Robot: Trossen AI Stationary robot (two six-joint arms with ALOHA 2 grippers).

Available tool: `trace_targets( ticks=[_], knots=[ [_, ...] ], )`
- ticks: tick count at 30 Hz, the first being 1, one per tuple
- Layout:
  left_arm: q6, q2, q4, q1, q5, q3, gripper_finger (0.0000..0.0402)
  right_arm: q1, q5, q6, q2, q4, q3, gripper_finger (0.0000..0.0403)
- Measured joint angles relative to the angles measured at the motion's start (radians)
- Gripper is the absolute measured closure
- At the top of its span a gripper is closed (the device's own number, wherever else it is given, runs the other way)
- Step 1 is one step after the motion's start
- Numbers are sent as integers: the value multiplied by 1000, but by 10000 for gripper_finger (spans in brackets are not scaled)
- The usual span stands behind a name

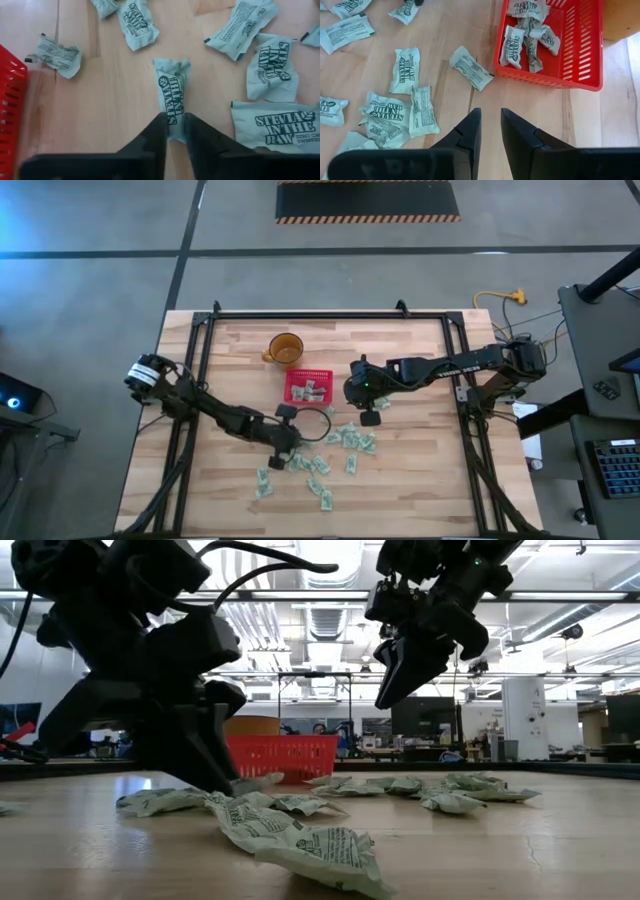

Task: Pick and place Stevia / Truvia into bins
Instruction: Put the gray stevia packet into the red basket

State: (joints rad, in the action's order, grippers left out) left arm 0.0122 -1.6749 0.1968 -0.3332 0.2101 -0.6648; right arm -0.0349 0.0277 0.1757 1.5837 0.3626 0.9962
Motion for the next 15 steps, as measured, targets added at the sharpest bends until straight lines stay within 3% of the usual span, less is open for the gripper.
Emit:
trace_targets(
  ticks=[4, 15],
  knots=[
    [-23, 7, -7, 0, 4, 0, 396, 0, 0, 0, 0, 1, 0, 337],
    [-18, 102, -6, -2, 159, 5, 394, 0, -22, -42, 0, 87, 0, 347]
  ],
)
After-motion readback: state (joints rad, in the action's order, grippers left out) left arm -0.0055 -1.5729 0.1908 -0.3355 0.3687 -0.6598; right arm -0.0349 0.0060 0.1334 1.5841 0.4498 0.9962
